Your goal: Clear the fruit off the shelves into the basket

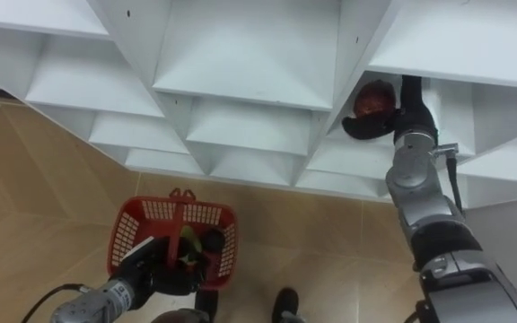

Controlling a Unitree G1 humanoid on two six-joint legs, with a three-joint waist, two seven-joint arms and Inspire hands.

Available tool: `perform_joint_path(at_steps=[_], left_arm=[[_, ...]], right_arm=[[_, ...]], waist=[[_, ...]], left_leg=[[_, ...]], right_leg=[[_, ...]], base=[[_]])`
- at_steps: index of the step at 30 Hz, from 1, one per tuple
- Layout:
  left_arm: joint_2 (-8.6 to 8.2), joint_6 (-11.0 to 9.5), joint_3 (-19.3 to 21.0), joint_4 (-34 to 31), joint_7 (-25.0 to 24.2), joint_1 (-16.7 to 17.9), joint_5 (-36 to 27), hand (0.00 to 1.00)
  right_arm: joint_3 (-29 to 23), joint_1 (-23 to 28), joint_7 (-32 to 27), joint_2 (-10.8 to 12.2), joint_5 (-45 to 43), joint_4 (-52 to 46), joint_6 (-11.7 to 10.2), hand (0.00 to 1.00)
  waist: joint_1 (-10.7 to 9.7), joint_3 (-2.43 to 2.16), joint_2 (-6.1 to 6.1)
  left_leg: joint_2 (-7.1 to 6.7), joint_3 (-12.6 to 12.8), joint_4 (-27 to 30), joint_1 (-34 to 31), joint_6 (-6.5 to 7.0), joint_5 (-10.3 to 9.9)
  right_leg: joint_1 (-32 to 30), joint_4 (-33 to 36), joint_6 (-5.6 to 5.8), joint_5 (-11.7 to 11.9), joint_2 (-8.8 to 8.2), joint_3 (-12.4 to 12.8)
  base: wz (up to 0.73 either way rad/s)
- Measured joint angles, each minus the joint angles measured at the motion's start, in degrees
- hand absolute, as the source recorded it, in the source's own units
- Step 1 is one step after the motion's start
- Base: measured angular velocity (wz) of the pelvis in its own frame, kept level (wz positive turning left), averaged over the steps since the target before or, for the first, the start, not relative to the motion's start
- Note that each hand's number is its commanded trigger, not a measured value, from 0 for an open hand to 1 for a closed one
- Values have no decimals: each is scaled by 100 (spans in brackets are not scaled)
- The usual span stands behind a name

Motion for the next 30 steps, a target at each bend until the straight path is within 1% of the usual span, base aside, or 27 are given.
perform_joint_path(at_steps=[11, 17, 22, 24, 25, 26, 27, 28, 30], left_arm=[[1, 0, 2, 20, 0, -122, 4, 100], [9, 0, -2, 20, 5, -145, -2, 100], [13, 1, -15, 21, 9, -149, -33, 100], [16, 6, -25, 21, 9, -160, -118, 100], [17, 6, -33, 21, 9, -165, -122, 100], [22, 7, -63, 21, 10, -170, -123, 100], [36, 9, -116, 20, 10, -174, -122, 100], [39, 13, -132, 20, 10, -174, -121, 100], [49, 27, -164, 19, 10, -174, -121, 100]], right_arm=[[-2, 0, 196, -5, -259, 216, 5, 0], [48, 0, 200, -5, -426, 243, 17, 0], [56, -1, 190, -6, -628, 240, 69, 0], [102, -21, 172, -7, -628, 234, 98, 12], [103, -23, 170, -8, -631, 229, 114, 48], [107, -24, 166, -9, -639, 217, 131, 61], [140, -24, 138, -11, -633, 208, 132, 98], [181, -24, 124, -18, -637, 201, 133, 100], [212, -26, -32, -40, -757, 165, 137, 100]], waist=[[30, 12, -19], [36, 16, -17], [37, 20, -14], [36, 25, -17], [36, 26, -18], [36, 26, -19], [39, 27, -18], [39, 27, -19], [40, 27, -19]], left_leg=[[-7, 4, 3, -53, 2, 15], [-9, 0, 13, -60, 7, 24], [-10, -3, 12, -59, 6, 25], [-11, -3, 10, -62, 6, 25], [-11, -4, 10, -63, 6, 25], [-11, -4, 9, -64, 7, 25], [-11, -4, 9, -64, 7, 25], [-9, -4, 8, -66, 7, 25], [6, -3, 6, -85, 6, 24]], right_leg=[[-86, 70, -1, 0, -11, 16], [-83, 72, -1, 0, -15, 13], [-83, 72, 0, 0, -14, 10], [-83, 63, 0, 0, -14, 9], [-83, 62, 0, 0, -14, 10], [-83, 59, 0, 0, -14, 9], [-83, 53, 0, 0, -13, 7], [-83, 48, 0, 1, -12, 4], [-84, 0, 2, 19, 8, 0]], base=[[0], [0], [0], [0], [0], [0], [0], [0], [0]])
